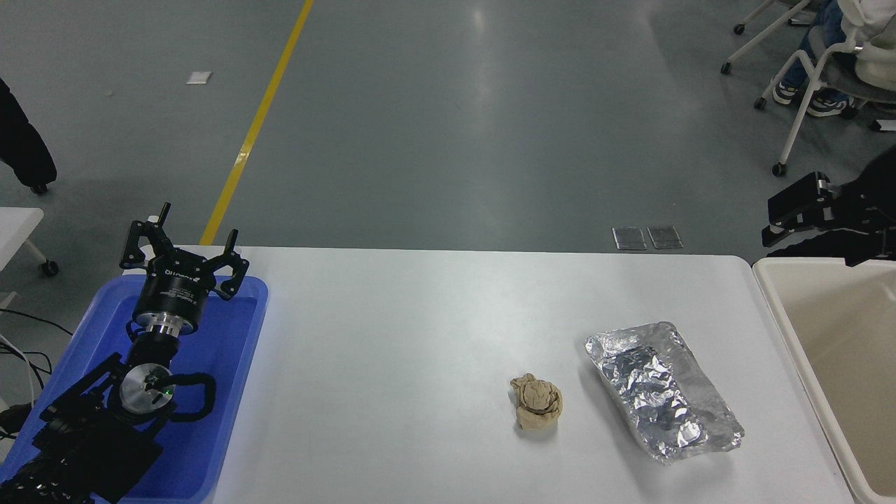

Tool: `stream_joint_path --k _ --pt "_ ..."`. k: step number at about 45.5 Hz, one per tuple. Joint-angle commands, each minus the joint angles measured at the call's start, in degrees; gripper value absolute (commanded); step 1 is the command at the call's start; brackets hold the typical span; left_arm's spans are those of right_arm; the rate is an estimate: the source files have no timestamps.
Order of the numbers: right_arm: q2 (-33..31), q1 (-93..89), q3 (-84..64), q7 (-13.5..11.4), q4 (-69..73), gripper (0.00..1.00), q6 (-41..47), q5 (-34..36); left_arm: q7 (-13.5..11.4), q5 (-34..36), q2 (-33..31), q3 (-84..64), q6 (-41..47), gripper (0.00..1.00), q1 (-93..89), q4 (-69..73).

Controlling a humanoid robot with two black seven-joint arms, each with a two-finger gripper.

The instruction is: Pick up foil plate and place in dustbin

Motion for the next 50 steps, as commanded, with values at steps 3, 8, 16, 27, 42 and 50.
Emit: stream_joint_path --k 3,8,16,27,42,50 --pt "-0.1 -0.5 0.0 -0.1 0.0 1.0 0.0 0.0 -0.1 -0.1 0.0 -0.1 0.1 1.0 0.0 0.0" --pt "-0.1 -0.3 0.0 0.0 0.0 1.0 0.0 0.0 0.0 0.0 0.0 0.0 0.1 1.0 0.0 0.0" --pt "0.1 -0.4 0.0 0.0 0.0 1.0 0.0 0.0 0.0 0.0 0.0 0.0 0.1 1.0 0.0 0.0" --pt "0.4 -0.7 0.2 0.0 0.0 1.0 0.0 0.0 0.0 -0.1 0.0 0.0 0.1 1.0 0.0 0.0" --pt "0.6 -1.4 0.2 0.0 -0.4 1.0 0.0 -0.1 0.0 -0.1 0.0 0.0 0.1 1.0 0.0 0.0" --pt "0.6 -2.1 0.2 0.0 -0.5 1.0 0.0 -1.3 0.0 0.0 0.0 0.0 0.1 1.0 0.0 0.0"
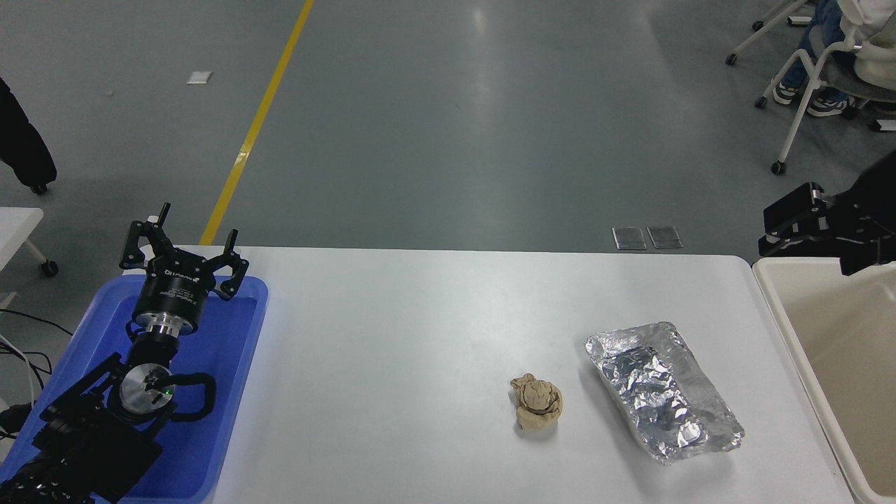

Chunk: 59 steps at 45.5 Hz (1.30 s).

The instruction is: Pick up foil plate and place in dustbin

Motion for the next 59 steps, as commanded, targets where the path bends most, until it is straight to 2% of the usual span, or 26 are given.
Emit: stream_joint_path --k 1,59 --pt "0.1 -0.8 0.0 -0.1 -0.1 1.0 0.0 -0.9 0.0 0.1 0.0 0.0 0.0 1.0 0.0 0.0" --pt "-1.1 -3.2 0.8 0.1 -2.9 1.0 0.0 0.5 0.0 0.0 0.0 0.0 -0.1 1.0 0.0 0.0"
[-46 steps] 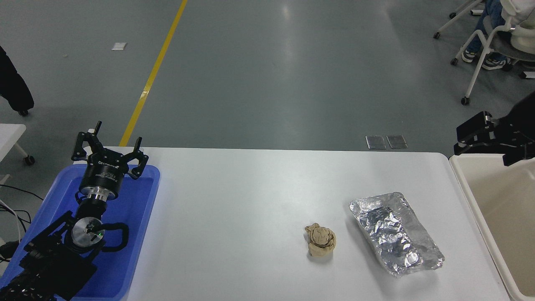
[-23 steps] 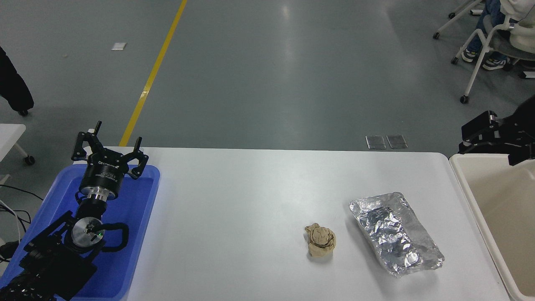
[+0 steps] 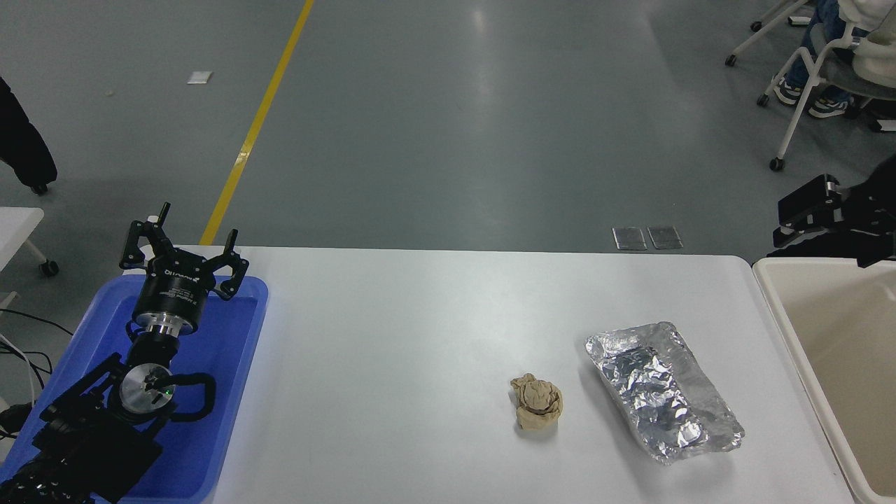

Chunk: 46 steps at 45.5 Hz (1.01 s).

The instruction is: Pick up foil plate and place in dustbin

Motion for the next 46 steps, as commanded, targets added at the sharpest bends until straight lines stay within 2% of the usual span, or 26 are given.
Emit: stream_joint_path --k 1,33,39,46 --pt "-0.4 -2.4 1.5 0.0 -0.4 1.0 0.0 0.0 0.0 0.0 0.0 0.0 0.0 1.0 0.0 0.0" --pt "-0.3 -20.3 11.5 0.1 -7.8 1.0 0.0 0.5 0.0 0.1 0.0 0.0 0.0 1.0 0.0 0.0" --pt "1.3 -25.0 11.5 0.1 -8.6 1.0 -6.5 -0.2 0.0 0.0 0.0 0.0 0.0 1.0 0.0 -0.1" --pt "3.9 -28.8 11.5 0.3 -10.3 1.0 -8.3 -2.5 0.0 0.0 0.0 0.0 0.0 1.0 0.0 0.0"
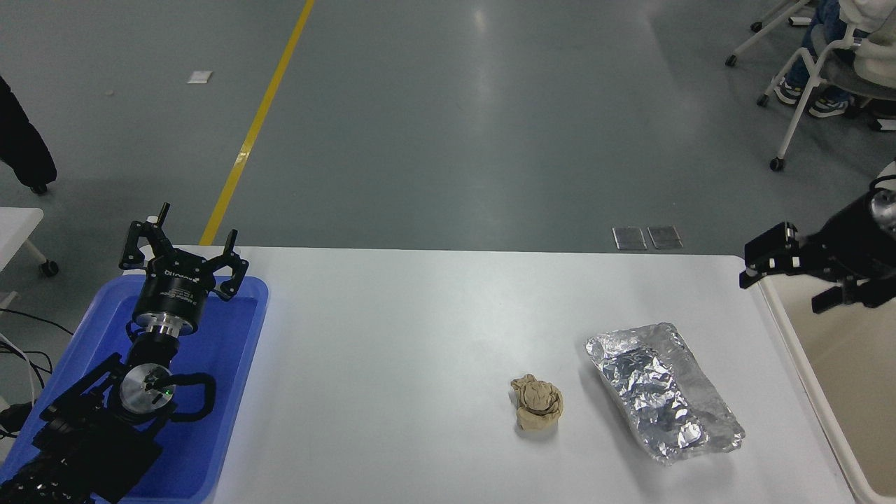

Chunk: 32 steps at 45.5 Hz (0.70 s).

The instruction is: Pick up foil plate and place in dustbin

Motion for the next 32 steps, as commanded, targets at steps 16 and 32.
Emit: stream_joint_path --k 16,32 --pt "9.1 -12.7 1.8 0.5 -5.6 1.0 -8.8 -11.4 0.0 0.1 0.0 0.0 0.0 1.0 0.0 0.0" --pt "12.6 -19.4 3.7 0.7 -7.6 1.0 -14.6 -11.5 0.0 0.0 0.0 0.0 0.0 1.0 0.0 0.0"
